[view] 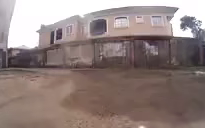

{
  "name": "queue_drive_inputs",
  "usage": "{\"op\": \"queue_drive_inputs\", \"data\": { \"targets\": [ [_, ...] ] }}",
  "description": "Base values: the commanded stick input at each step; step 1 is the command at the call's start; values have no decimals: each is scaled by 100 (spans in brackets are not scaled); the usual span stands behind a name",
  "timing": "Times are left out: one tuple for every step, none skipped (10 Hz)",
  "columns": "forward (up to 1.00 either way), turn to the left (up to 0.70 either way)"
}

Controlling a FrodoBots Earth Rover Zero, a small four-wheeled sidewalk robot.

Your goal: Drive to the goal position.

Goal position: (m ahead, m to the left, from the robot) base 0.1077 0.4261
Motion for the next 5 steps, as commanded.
{"op": "queue_drive_inputs", "data": {
  "targets": [
    [30,0],
    [30,0],
    [30,0],
    [30,0],
    [30,0]
  ]
}}
